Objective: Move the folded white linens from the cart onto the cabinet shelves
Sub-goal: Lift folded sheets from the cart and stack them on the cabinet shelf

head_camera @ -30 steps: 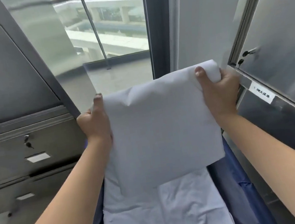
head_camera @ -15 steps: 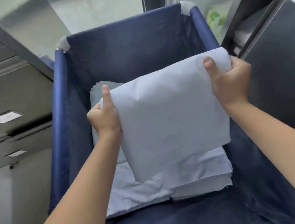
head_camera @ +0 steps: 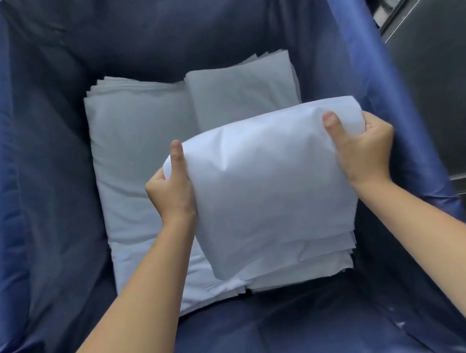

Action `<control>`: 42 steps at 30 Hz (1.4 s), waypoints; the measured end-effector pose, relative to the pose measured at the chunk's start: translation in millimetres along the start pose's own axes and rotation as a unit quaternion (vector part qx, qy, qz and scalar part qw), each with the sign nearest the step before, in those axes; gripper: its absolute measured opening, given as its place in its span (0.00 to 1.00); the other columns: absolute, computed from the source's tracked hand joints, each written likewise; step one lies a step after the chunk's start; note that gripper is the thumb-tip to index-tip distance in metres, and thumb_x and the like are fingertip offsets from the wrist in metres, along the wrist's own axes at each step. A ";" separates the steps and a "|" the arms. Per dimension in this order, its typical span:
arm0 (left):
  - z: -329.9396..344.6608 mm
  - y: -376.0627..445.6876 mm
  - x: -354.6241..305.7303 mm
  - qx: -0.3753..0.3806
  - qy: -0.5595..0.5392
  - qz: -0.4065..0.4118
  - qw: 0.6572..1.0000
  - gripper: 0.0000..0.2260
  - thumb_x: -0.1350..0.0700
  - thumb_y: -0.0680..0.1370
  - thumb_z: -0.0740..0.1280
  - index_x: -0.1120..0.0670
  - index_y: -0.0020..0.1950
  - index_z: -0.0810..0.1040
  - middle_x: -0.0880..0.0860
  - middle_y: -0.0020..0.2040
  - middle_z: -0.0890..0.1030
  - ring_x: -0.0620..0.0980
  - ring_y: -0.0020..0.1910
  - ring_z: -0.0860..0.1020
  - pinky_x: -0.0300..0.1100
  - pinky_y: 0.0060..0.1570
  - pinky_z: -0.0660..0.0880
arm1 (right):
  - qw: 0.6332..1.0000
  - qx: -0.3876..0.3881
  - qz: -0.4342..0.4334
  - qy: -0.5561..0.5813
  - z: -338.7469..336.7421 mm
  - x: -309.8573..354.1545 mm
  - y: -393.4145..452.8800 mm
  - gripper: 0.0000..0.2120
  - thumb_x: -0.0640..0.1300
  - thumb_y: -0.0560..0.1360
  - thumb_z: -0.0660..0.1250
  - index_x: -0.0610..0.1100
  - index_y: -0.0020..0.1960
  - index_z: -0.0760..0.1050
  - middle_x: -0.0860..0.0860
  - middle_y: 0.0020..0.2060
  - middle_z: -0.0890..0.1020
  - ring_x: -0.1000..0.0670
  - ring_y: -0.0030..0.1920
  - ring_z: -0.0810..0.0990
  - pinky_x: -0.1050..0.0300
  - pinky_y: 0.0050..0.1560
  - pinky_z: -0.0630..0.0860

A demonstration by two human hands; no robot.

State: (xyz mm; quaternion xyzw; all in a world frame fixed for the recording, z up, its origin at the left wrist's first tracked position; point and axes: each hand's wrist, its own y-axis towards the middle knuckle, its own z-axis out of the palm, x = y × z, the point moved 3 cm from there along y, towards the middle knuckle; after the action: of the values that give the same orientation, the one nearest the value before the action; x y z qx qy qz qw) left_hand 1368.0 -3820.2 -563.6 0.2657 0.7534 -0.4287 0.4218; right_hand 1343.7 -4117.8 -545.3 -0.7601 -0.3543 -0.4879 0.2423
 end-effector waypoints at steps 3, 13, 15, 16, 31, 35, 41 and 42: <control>-4.7 -1.2 35.7 -0.007 0.040 -0.049 0.998 0.27 0.31 0.71 0.70 0.53 0.33 0.66 0.49 0.32 0.66 0.49 0.33 0.65 0.43 0.33 0.65 | 0.999 0.025 0.012 -0.021 5.8 -25.4 -12.8 0.15 0.51 0.73 0.74 0.48 0.35 0.73 0.58 0.29 0.76 0.62 0.29 0.72 0.64 0.33 0.69; -6.4 -9.6 137.3 -0.011 0.131 -0.082 0.988 0.28 0.32 0.75 0.65 0.56 0.33 0.65 0.51 0.30 0.69 0.51 0.31 0.68 0.46 0.33 0.66 | 0.990 0.095 0.046 -0.092 30.3 -111.9 -36.6 0.09 0.52 0.74 0.74 0.47 0.45 0.79 0.58 0.37 0.82 0.55 0.42 0.82 0.60 0.42 0.77; -5.9 -8.3 155.5 -0.015 0.132 -0.079 0.988 0.28 0.32 0.75 0.65 0.56 0.33 0.67 0.51 0.30 0.70 0.51 0.31 0.70 0.47 0.33 0.67 | 0.989 0.099 0.046 -0.095 39.3 -132.6 -38.7 0.17 0.57 0.73 0.73 0.42 0.43 0.78 0.50 0.37 0.83 0.47 0.42 0.82 0.51 0.45 0.80; -4.9 -6.3 161.3 -0.018 0.126 -0.074 0.989 0.28 0.32 0.75 0.65 0.56 0.34 0.67 0.51 0.30 0.71 0.51 0.31 0.70 0.47 0.32 0.67 | 0.990 0.096 0.045 -0.095 43.3 -140.0 -37.7 0.23 0.61 0.71 0.72 0.40 0.43 0.77 0.46 0.37 0.83 0.44 0.42 0.82 0.47 0.45 0.80; 15.6 26.2 199.2 -0.023 0.056 -0.042 0.997 0.28 0.32 0.71 0.65 0.59 0.38 0.76 0.50 0.35 0.80 0.46 0.34 0.77 0.36 0.35 0.73 | 0.993 0.068 0.039 -0.084 80.2 -174.0 -32.3 0.12 0.55 0.74 0.72 0.47 0.46 0.79 0.57 0.40 0.83 0.57 0.42 0.81 0.57 0.48 0.77; 9.3 25.6 193.2 0.009 0.059 -0.067 0.996 0.34 0.29 0.69 0.63 0.63 0.41 0.78 0.51 0.36 0.80 0.49 0.35 0.76 0.43 0.37 0.72 | 0.990 0.100 0.057 -0.078 73.1 -164.3 -27.0 0.10 0.54 0.73 0.73 0.47 0.44 0.80 0.56 0.39 0.84 0.55 0.43 0.83 0.57 0.46 0.79; -1.4 35.3 170.3 0.061 0.024 -0.127 0.990 0.30 0.26 0.75 0.53 0.46 0.59 0.80 0.44 0.54 0.80 0.46 0.53 0.78 0.43 0.53 0.73 | 0.981 0.151 0.098 -0.079 68.5 -136.1 -2.6 0.23 0.62 0.74 0.69 0.45 0.59 0.75 0.55 0.50 0.81 0.54 0.51 0.80 0.54 0.52 0.76; -1.1 40.2 166.2 0.073 0.003 -0.143 0.987 0.31 0.24 0.74 0.54 0.45 0.58 0.80 0.43 0.55 0.82 0.45 0.54 0.79 0.43 0.54 0.74 | 0.977 0.154 0.120 -0.085 70.7 -130.3 4.8 0.28 0.65 0.74 0.67 0.45 0.63 0.73 0.53 0.54 0.80 0.51 0.55 0.79 0.53 0.56 0.75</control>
State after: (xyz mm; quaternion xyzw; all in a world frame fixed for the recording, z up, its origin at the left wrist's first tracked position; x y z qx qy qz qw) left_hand 1314.7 -3793.1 -723.7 0.1871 0.7517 -0.5374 0.3333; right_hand 1352.2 -4109.8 -693.2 -0.7896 -0.3502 -0.3284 0.3822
